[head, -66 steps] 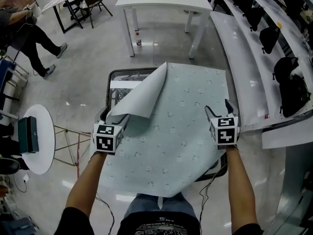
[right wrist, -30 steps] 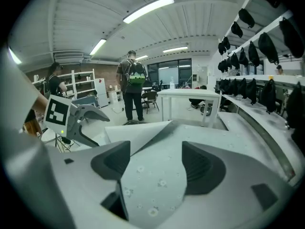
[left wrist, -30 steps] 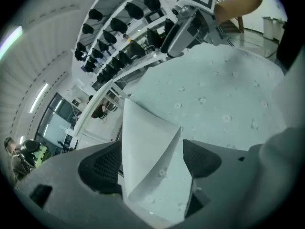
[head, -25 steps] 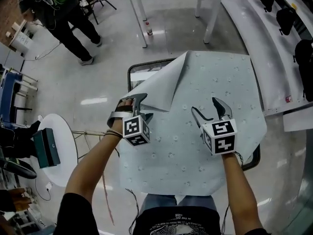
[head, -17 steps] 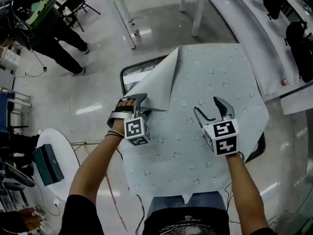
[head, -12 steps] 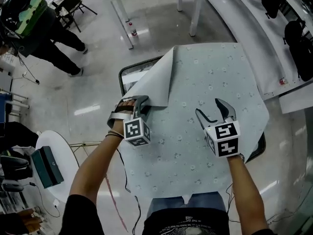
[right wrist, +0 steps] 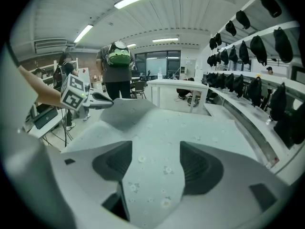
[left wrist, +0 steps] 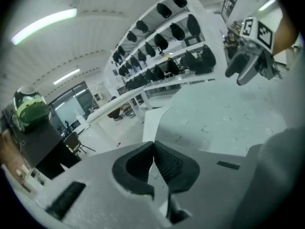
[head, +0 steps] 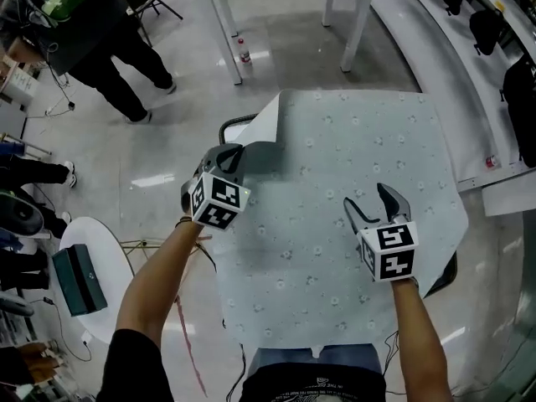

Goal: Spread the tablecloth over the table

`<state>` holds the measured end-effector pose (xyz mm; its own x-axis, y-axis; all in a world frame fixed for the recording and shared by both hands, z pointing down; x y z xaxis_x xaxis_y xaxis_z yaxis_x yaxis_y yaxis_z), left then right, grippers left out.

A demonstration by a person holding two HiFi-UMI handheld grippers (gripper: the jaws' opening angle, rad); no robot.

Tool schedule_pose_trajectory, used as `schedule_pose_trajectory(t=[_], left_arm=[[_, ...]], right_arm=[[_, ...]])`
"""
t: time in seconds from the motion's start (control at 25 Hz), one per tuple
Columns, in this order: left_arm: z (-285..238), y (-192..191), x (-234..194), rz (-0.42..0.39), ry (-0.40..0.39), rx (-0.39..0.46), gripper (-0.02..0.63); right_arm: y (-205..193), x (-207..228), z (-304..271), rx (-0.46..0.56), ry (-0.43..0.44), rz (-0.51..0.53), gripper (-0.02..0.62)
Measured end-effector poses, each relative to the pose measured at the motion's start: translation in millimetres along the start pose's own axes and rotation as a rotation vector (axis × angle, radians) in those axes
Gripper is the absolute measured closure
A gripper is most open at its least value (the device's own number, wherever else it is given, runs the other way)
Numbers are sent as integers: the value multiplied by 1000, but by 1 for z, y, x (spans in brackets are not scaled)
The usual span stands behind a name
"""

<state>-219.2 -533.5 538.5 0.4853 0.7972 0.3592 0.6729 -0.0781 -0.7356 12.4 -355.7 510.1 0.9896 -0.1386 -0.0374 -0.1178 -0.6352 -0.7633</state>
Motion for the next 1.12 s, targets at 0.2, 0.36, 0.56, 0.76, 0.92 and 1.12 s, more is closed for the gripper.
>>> schedule_pose_trajectory(t=[0.2,0.36,0.56,0.76,0.92,1.12], left_arm=[[-9,-15,-38,128,37,-18,595],[-21,-28,-59,189,73,-48,595],[-34,-41,-79,233,125,-76,590],[-39,-48,-81,274,126,-85,458],[-34,-43,-71,287,111,-73,412],[-19,-23,-54,279,76,-27,396]], right_arm=[[4,-6,-10,1,5,6,281],[0,-4,-12,-9,1,6,279],[-7,-4,-12,-23,-5,5,281],[-11,-8,-9,-24,-9,1,280],[-5,-10,-4,-9,-7,-4,279],[3,-16,6,17,-2,-14,279]])
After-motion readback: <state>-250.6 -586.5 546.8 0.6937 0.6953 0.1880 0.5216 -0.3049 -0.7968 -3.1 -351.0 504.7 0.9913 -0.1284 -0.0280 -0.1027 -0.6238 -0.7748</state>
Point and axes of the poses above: the fingertips, and each gripper's own axes: z backward along the fingers, x to its right, y out of its top, the point moved 3 cm from there along z, backward along the fingers, and after that the axes turned 1 degree about z, right-handed, at the moved point
